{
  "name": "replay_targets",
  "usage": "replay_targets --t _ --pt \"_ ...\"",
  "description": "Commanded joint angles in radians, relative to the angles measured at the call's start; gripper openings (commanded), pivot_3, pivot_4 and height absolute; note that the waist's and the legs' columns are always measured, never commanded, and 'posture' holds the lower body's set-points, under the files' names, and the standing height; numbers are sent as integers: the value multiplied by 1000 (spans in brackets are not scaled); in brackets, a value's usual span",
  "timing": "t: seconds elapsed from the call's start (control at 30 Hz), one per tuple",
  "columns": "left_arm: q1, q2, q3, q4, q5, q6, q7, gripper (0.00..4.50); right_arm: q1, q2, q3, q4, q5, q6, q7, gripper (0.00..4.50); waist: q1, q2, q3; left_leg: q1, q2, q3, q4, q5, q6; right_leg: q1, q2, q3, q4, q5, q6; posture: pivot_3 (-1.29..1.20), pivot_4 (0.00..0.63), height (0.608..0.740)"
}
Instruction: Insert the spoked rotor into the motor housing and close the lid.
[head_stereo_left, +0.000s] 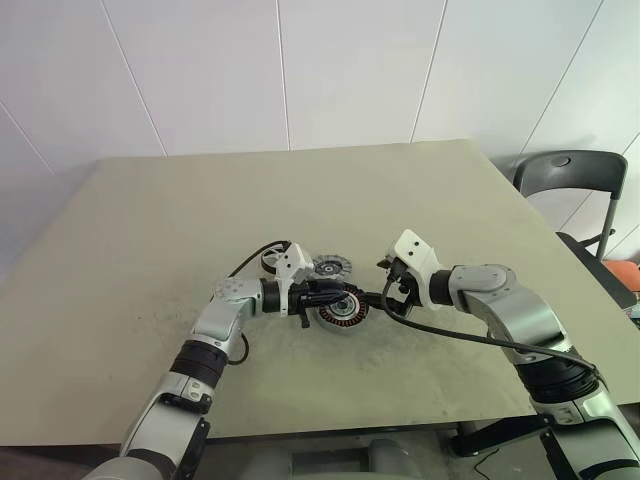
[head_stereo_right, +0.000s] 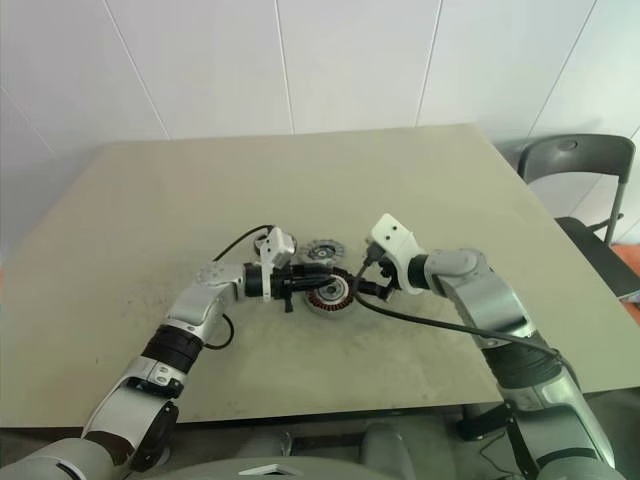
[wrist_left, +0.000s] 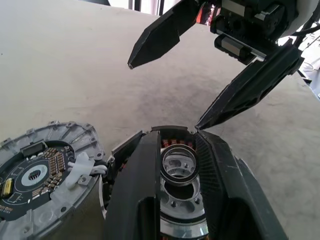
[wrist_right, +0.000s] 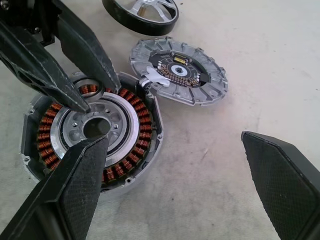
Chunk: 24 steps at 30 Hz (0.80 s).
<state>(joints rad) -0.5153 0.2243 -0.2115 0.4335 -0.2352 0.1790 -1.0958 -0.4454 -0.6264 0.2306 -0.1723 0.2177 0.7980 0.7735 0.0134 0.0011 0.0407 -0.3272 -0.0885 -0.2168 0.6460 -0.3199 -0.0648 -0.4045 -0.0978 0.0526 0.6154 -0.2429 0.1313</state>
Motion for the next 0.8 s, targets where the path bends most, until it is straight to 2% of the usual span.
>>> replay_targets --t 0.03,0.73,0.8 --pt "-17 -6 -4 -14 -1 -9 -14 700 -25 7 -19 -35 0 -8 -9 4500 0 0 0 0 0 0 0 0 0 0 0 0 0 0 0 0 0 740" --pt "1 -15 -8 -20 0 3 -22 700 -20 15 -13 -33 -8 -15 -22 4500 0 0 0 0 0 0 0 0 0 0 0 0 0 0 0 0 0 740" --pt "3 -19 -1 -19 -2 -1 -11 1431 -23 17 -13 -30 -9 -16 -25 4500 0 0 0 0 0 0 0 0 0 0 0 0 0 0 0 0 0 740"
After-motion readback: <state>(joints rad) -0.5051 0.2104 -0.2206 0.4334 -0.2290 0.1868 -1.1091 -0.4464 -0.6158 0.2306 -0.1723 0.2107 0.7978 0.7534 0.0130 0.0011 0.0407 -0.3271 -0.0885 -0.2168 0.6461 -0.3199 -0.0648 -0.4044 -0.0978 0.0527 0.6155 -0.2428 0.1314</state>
